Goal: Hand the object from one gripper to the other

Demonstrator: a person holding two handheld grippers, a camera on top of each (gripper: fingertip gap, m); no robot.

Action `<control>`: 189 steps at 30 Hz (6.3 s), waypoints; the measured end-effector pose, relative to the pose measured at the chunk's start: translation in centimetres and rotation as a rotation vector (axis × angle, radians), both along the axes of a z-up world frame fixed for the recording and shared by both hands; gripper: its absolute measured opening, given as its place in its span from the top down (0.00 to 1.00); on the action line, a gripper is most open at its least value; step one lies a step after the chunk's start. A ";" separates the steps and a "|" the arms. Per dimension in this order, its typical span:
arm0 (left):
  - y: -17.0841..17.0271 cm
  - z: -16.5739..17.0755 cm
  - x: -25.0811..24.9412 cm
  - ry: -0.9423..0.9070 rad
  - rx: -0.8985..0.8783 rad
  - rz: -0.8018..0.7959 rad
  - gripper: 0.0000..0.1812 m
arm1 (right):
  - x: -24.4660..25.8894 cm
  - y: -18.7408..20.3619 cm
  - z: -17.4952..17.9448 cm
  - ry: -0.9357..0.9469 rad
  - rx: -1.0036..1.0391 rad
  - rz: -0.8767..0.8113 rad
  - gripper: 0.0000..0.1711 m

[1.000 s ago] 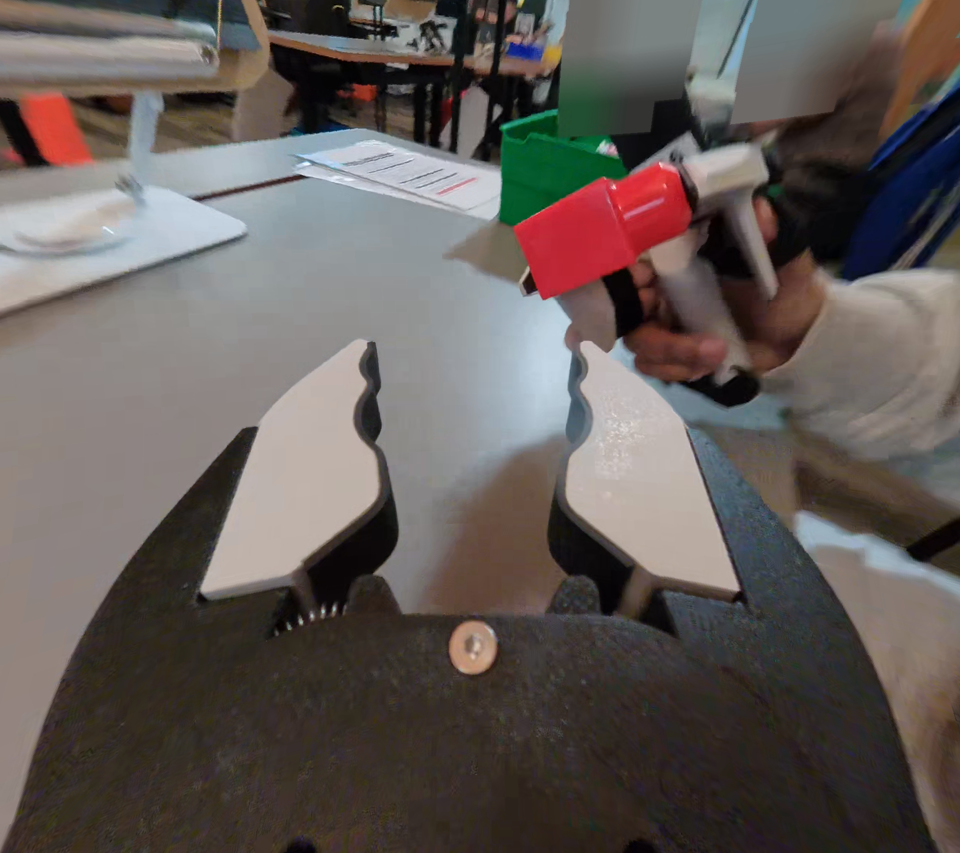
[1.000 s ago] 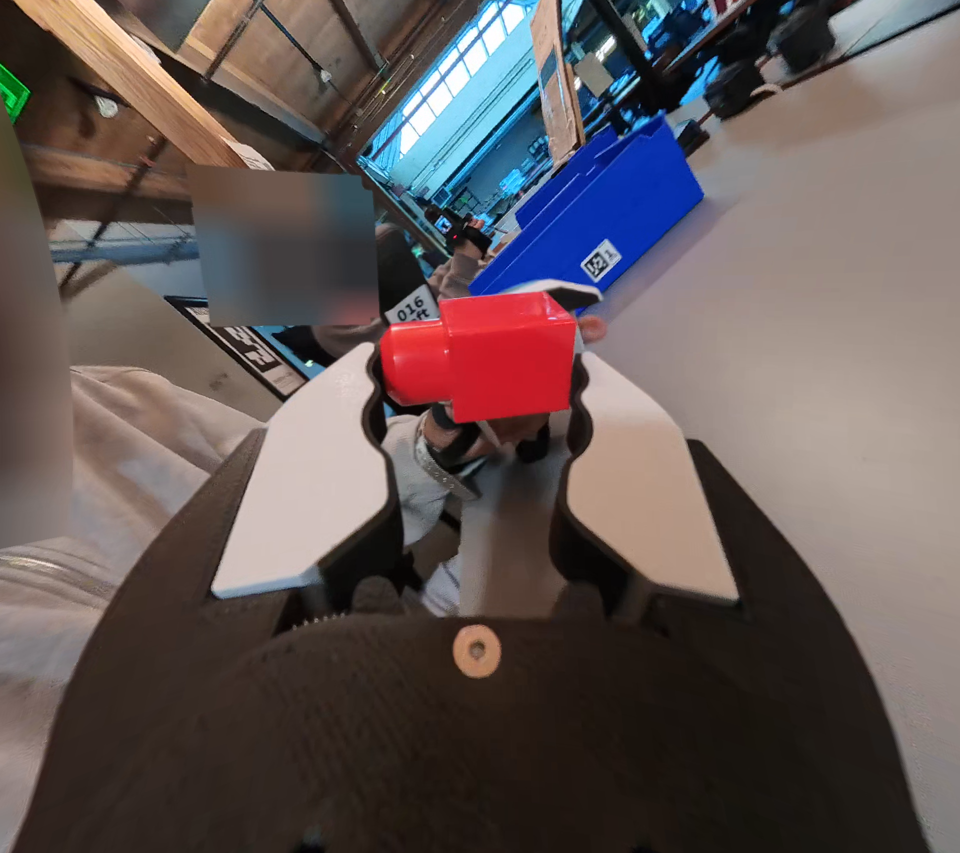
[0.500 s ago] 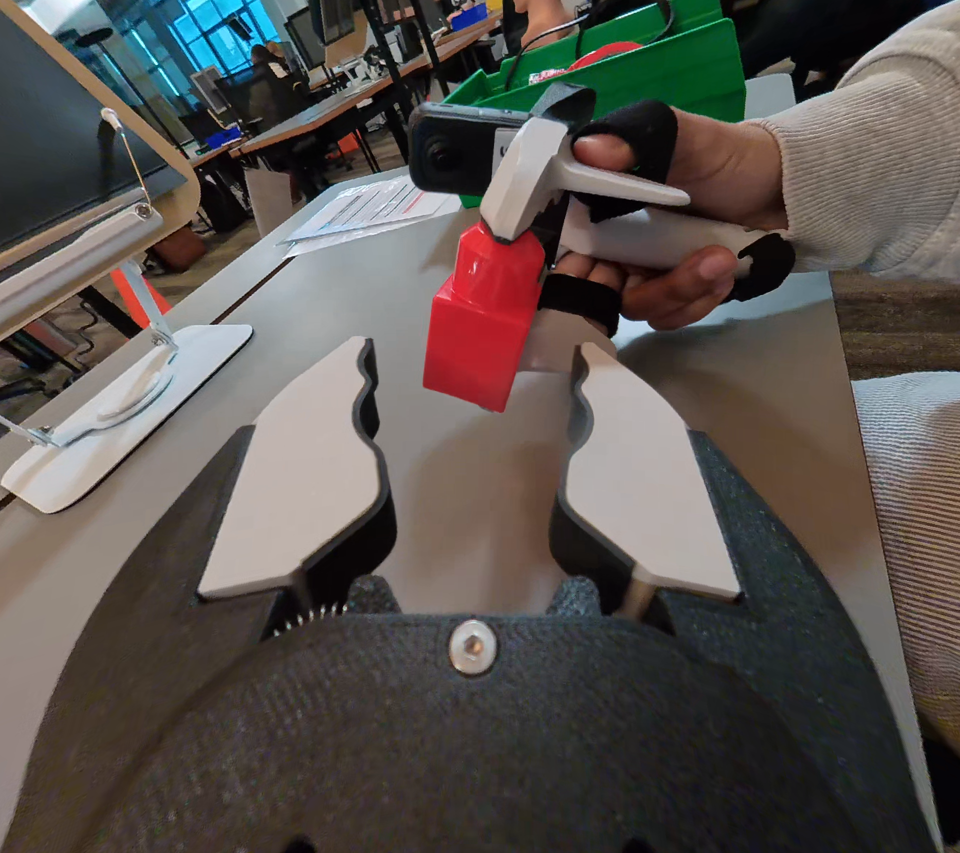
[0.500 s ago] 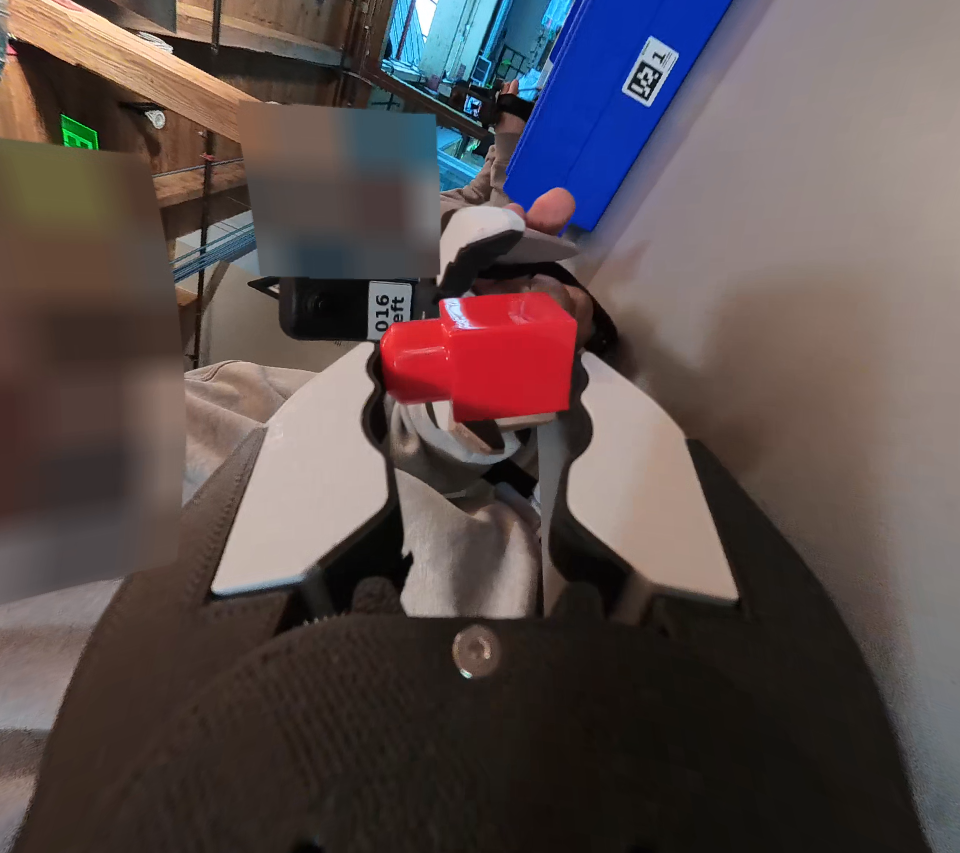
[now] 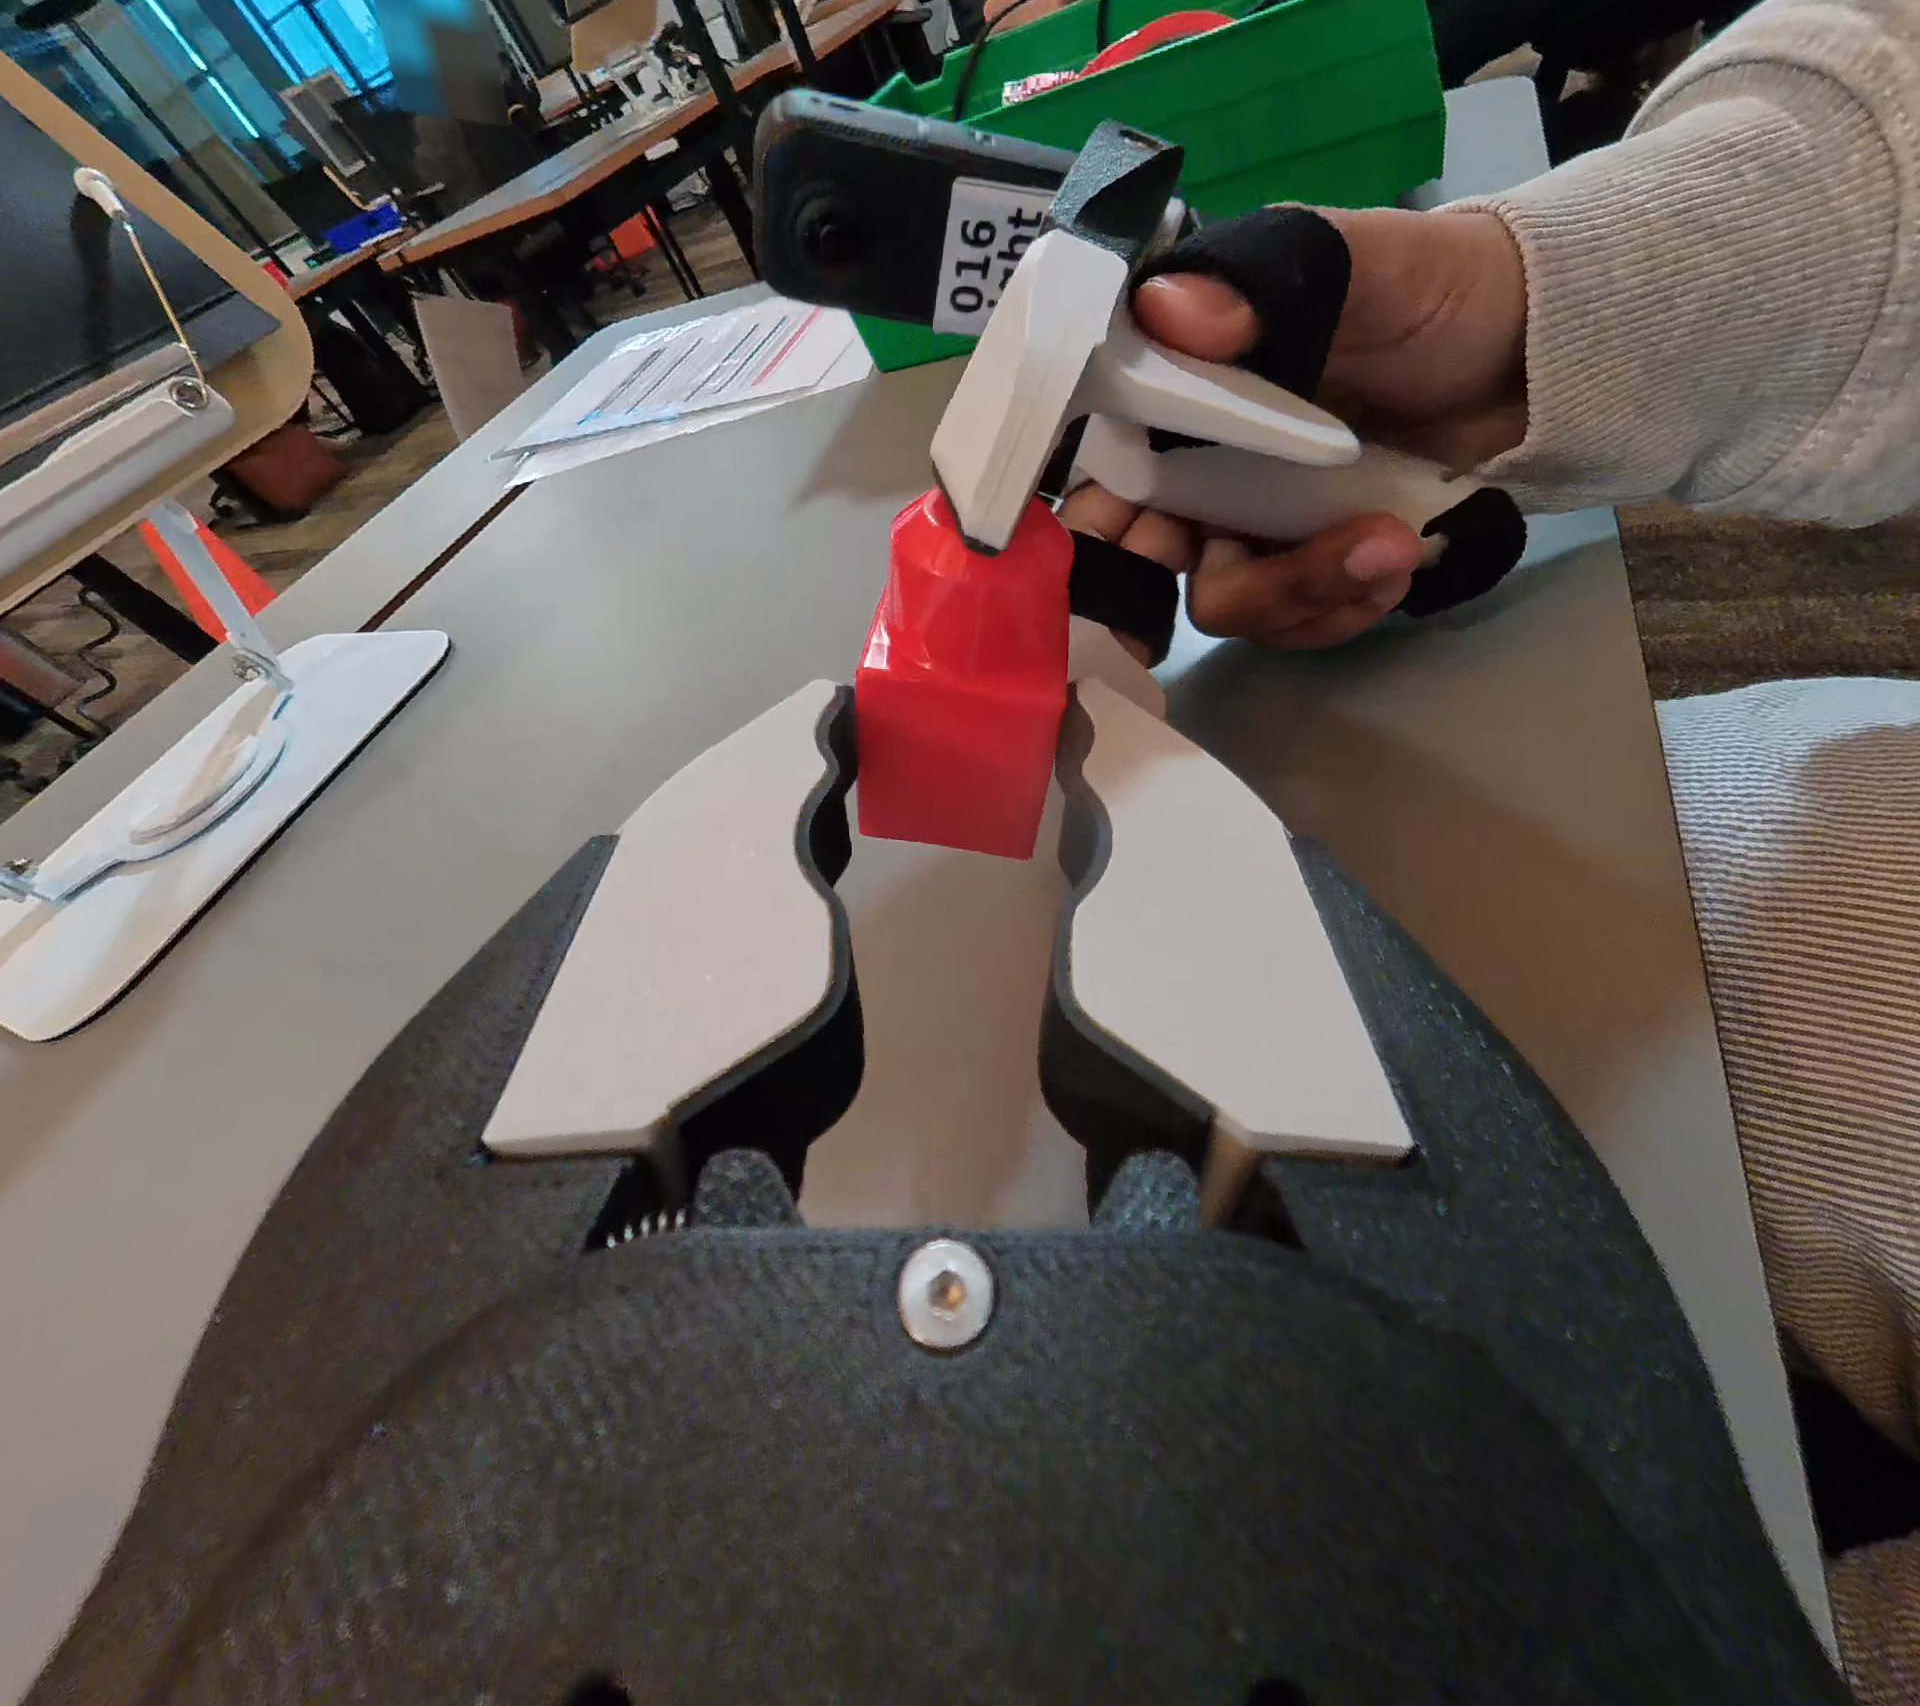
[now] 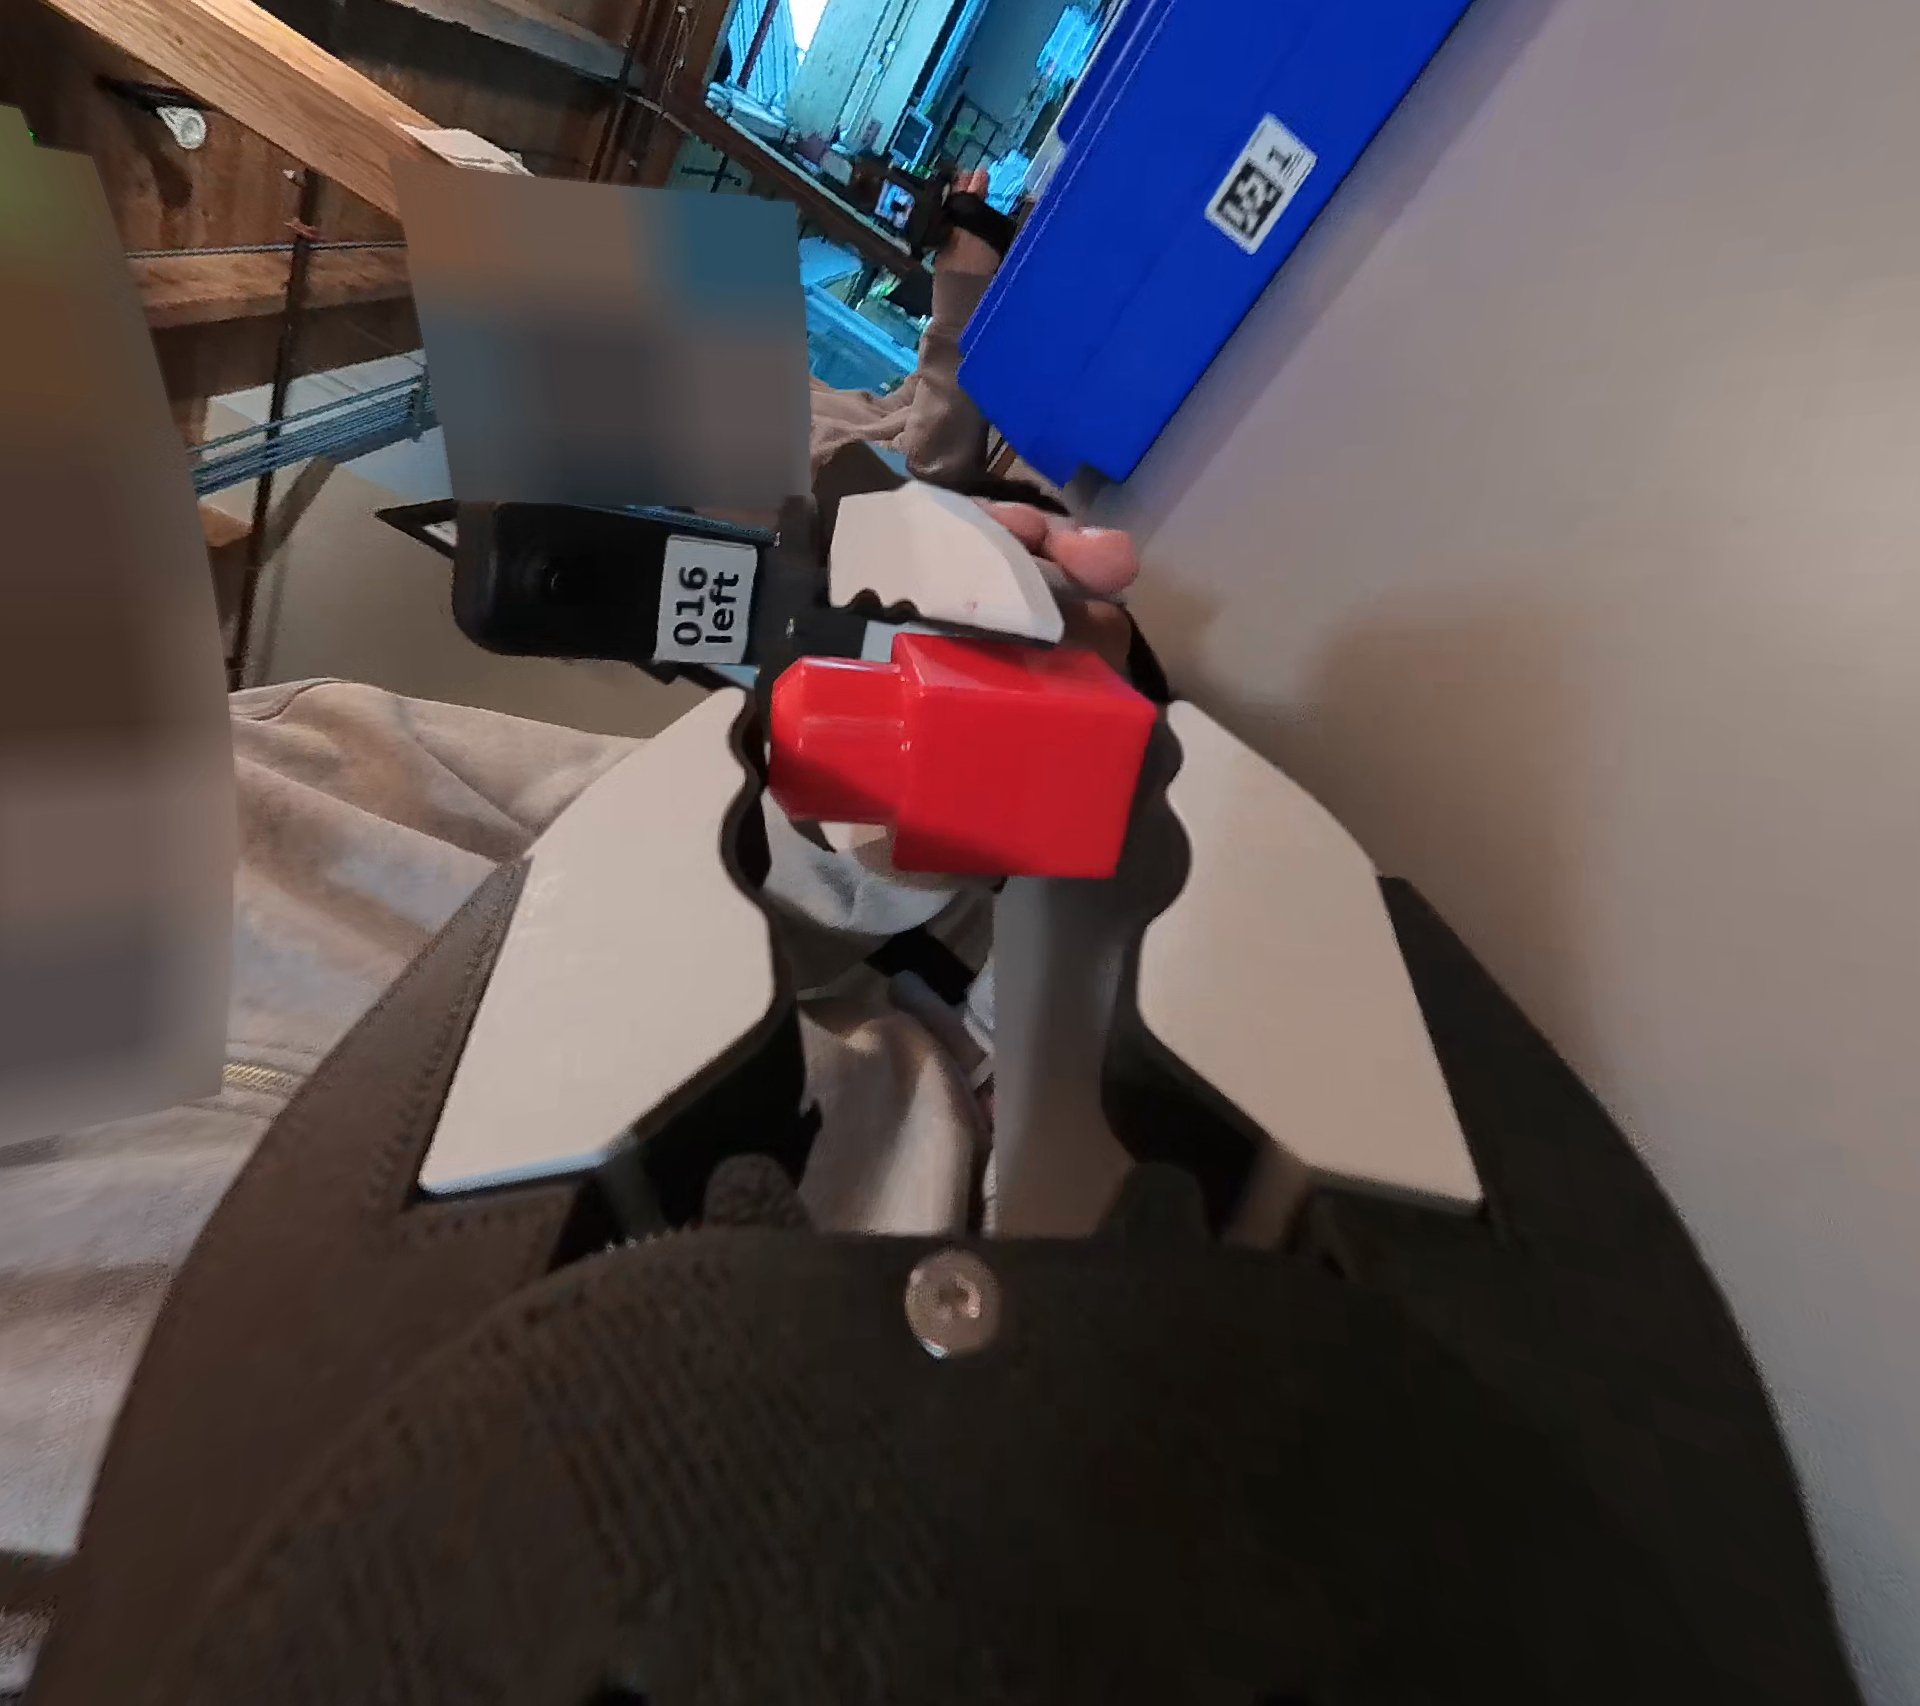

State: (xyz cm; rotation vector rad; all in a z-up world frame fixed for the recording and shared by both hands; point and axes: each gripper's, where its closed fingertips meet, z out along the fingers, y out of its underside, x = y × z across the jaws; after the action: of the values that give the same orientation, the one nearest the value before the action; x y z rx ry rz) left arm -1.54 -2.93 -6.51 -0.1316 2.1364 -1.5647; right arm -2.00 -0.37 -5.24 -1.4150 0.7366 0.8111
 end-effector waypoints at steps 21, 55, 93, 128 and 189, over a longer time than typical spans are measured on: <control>2.5 0.5 3.2 0.163 -0.105 0.240 0.80 | 2.7 -0.8 4.3 -1.049 -0.319 -0.685 0.70; 1.1 3.5 -1.4 0.737 -0.485 -0.329 0.73 | 0.4 -1.8 5.6 -0.664 0.058 -0.313 0.83; 3.9 5.6 1.1 0.972 -0.804 -0.360 0.80 | 1.9 -1.6 4.9 -1.046 -0.161 -0.550 0.52; 3.3 3.4 1.5 1.068 -0.705 -0.305 0.75 | 1.8 -0.8 2.2 -1.040 -0.289 -0.408 0.63; 2.1 3.7 0.4 0.730 -0.531 -0.199 0.80 | 0.1 1.4 1.1 -0.612 -0.126 -0.207 0.79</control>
State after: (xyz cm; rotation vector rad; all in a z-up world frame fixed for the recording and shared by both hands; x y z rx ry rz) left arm -1.18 -0.80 -2.84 -0.7932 2.1997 -2.4587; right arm -1.86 1.02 -4.10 -1.5589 0.4488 0.1476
